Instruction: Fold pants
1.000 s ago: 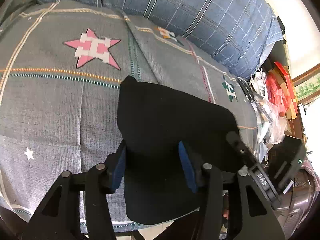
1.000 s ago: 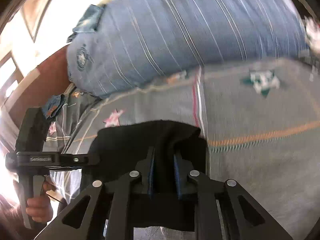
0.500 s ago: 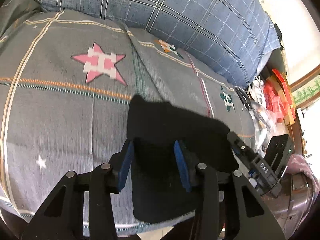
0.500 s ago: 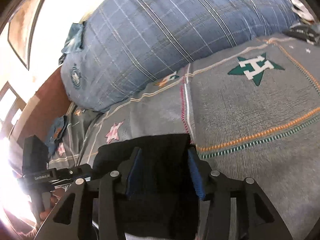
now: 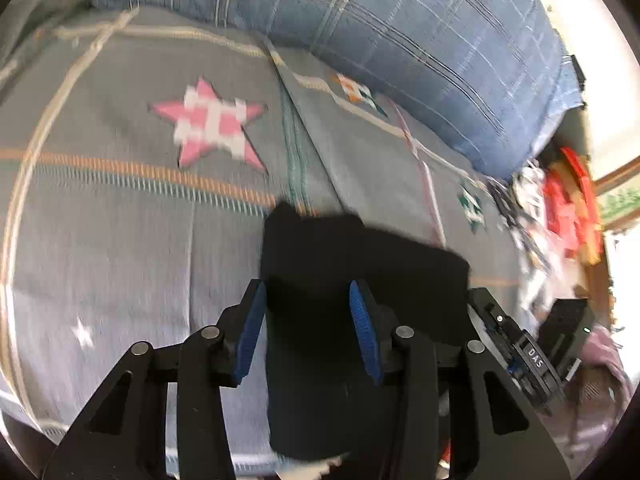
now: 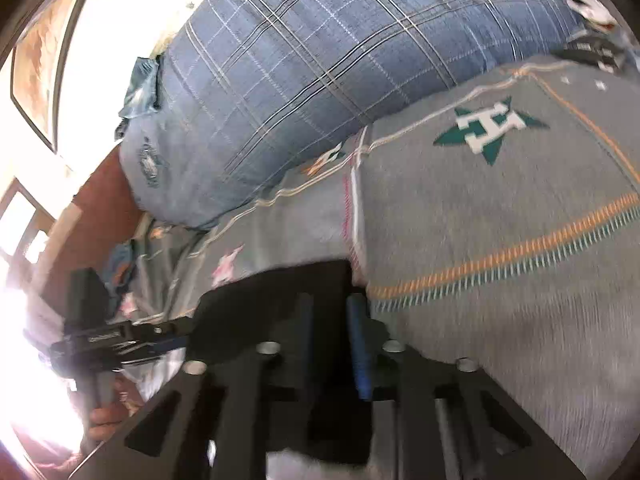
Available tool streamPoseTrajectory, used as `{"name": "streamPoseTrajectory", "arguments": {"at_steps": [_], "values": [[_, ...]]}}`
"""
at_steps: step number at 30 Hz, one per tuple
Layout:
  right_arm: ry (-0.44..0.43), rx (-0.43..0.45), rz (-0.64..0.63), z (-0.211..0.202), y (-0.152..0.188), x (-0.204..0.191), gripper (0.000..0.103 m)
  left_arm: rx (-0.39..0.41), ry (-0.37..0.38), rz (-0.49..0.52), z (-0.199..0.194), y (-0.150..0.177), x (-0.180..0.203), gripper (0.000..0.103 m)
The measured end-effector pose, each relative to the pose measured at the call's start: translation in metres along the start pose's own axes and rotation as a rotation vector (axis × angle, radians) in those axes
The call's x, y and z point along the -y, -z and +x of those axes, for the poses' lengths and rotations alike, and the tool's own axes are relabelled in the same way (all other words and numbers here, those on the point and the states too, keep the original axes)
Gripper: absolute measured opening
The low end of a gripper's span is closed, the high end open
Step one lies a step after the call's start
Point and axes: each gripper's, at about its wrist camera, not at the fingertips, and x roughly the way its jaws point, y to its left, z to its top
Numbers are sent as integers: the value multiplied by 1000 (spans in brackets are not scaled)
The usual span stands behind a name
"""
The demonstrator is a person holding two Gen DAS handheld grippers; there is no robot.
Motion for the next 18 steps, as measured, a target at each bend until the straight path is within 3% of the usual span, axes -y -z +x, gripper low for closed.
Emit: {"name": "streamPoseTrajectory", "arguments": {"at_steps": [2, 4, 5, 7, 10, 14, 16, 18], "values": [[-24, -29, 5, -6, 12, -4, 57, -24, 27, -2, -4, 14, -2, 42], [-2, -46, -50, -10, 30, -10, 56, -14, 14, 29, -5, 33, 0, 48], [29, -51, -84, -8, 33, -14, 50, -1, -11, 61, -4, 40, 3, 49], [149, -91, -196, 2, 48, -19, 51, 7, -69, 129, 3, 53, 10, 50], [85, -86, -92, -5, 44, -9, 51, 25, -97, 157, 1, 57, 13, 51], [21, -9, -59, -25, 33, -11, 54, 19, -35, 121, -8, 44, 10, 53], [-14, 0, -24, -27, 29, -9, 55, -26, 28, 83, 0, 36, 5, 68], [-19, -4, -1, -22, 27, -7, 55, -92, 75, 49, 14, 33, 1, 72]]}}
